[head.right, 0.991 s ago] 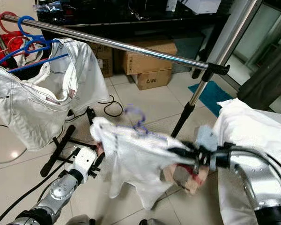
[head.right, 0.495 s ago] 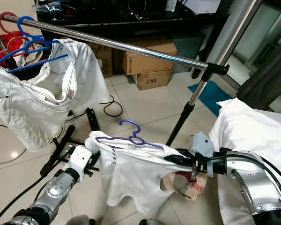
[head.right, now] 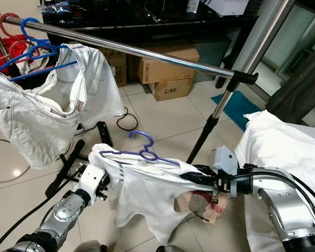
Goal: Hang hanger
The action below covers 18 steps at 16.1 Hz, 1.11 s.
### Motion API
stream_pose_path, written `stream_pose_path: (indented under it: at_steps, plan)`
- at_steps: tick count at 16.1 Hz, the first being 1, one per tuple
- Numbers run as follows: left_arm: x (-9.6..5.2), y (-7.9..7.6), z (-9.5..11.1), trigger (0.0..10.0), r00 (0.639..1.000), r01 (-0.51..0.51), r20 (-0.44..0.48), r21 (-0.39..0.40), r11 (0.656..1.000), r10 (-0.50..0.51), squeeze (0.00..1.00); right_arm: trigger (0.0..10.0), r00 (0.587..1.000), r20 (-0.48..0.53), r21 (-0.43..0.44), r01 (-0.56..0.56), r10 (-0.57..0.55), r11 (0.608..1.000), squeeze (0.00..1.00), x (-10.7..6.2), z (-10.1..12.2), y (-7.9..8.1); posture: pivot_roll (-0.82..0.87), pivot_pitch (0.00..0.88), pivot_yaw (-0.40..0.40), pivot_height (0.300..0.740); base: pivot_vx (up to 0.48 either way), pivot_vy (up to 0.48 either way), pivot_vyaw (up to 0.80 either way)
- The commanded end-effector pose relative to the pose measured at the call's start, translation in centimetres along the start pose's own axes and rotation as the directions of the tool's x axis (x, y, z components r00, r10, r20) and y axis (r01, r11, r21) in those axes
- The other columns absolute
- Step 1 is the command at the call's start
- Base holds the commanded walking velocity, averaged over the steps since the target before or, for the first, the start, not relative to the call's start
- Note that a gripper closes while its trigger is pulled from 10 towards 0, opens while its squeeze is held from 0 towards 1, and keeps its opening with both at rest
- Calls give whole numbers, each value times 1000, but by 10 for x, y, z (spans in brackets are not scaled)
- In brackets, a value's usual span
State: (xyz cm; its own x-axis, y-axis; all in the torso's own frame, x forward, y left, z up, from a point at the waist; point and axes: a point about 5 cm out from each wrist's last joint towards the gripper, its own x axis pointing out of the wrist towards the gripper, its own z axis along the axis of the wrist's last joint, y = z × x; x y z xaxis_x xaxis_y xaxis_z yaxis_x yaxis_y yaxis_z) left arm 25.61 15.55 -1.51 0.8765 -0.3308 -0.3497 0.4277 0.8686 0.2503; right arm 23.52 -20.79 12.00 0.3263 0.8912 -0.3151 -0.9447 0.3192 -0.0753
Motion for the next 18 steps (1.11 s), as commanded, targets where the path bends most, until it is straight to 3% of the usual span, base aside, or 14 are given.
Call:
stream_pose_path:
  at_steps: [1, 10, 18]
  plan:
    - [3, -1, 4, 0, 1000, 11, 17, 8, 1000, -11, 0, 0, 1000, 23, -1, -3, 3, 1000, 0, -3, 3, 1, 68, 33, -79, 740, 0, 0, 0]
    - [-2, 5, 3, 0, 999, -23, 44, -8, 1000, 24, 0, 0, 996, -39, 32, 80, -79, 996, 0, -14, -16, -9, 79, 30, -80, 740, 0, 0, 0]
    - [-4, 3, 0, 0, 999, -8, 43, -37, 999, 10, 0, 0, 995, -43, 26, 90, -89, 996, 0, -15, -19, -12, 79, 29, -83, 740, 0, 0, 0]
